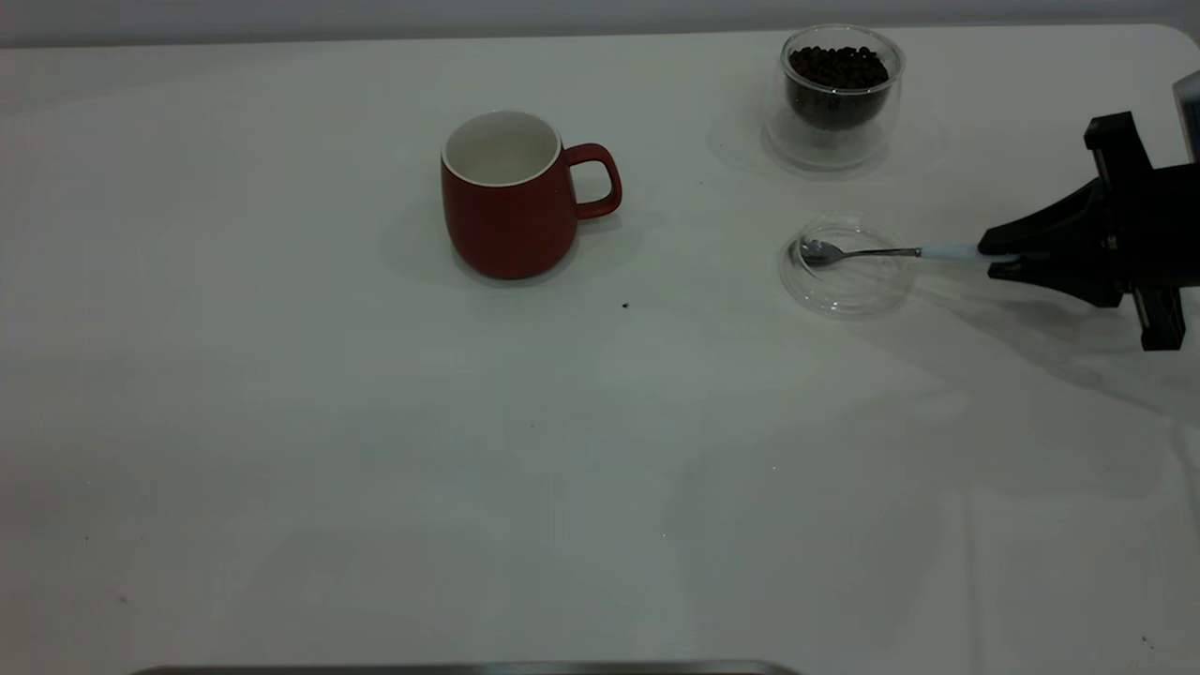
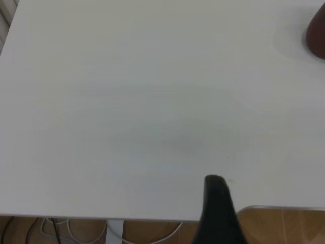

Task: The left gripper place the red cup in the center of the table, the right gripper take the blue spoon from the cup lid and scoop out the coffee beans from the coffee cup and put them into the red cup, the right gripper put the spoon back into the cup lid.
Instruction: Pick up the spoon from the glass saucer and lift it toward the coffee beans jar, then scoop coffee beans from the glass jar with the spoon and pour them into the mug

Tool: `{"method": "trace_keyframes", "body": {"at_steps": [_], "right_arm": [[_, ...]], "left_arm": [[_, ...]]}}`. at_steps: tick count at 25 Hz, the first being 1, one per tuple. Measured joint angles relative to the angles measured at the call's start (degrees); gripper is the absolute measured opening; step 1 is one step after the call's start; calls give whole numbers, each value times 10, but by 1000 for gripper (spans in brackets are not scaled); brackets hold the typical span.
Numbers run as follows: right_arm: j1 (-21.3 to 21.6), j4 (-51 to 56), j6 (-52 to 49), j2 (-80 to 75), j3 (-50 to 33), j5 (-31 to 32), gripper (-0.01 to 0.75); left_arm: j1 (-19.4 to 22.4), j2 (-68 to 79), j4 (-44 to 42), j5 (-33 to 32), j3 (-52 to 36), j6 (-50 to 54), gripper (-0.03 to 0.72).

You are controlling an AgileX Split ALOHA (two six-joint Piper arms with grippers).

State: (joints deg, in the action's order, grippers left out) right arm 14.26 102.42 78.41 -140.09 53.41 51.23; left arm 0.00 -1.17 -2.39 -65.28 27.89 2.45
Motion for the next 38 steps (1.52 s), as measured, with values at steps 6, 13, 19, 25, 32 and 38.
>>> {"method": "trace_keyframes", "body": {"at_steps": [6, 13, 19, 25, 32, 38], "right_arm": [[0, -29, -3, 20, 2, -1, 113], [0, -130, -80, 98, 0, -34, 111], [0, -201, -140, 191, -5, -62, 110], [0, -201, -144, 262, -8, -89, 110], [-2, -57, -16, 272, -8, -117, 110], [-34, -22, 30, 271, 22, -169, 110]], "left_arm": [[0, 0, 0, 0, 0, 0, 586], [0, 0, 0, 0, 0, -1, 586], [0, 0, 0, 0, 0, -1, 586], [0, 0, 0, 0, 0, -1, 586], [0, 0, 0, 0, 0, -1, 586], [0, 0, 0, 0, 0, -1, 586]]}}
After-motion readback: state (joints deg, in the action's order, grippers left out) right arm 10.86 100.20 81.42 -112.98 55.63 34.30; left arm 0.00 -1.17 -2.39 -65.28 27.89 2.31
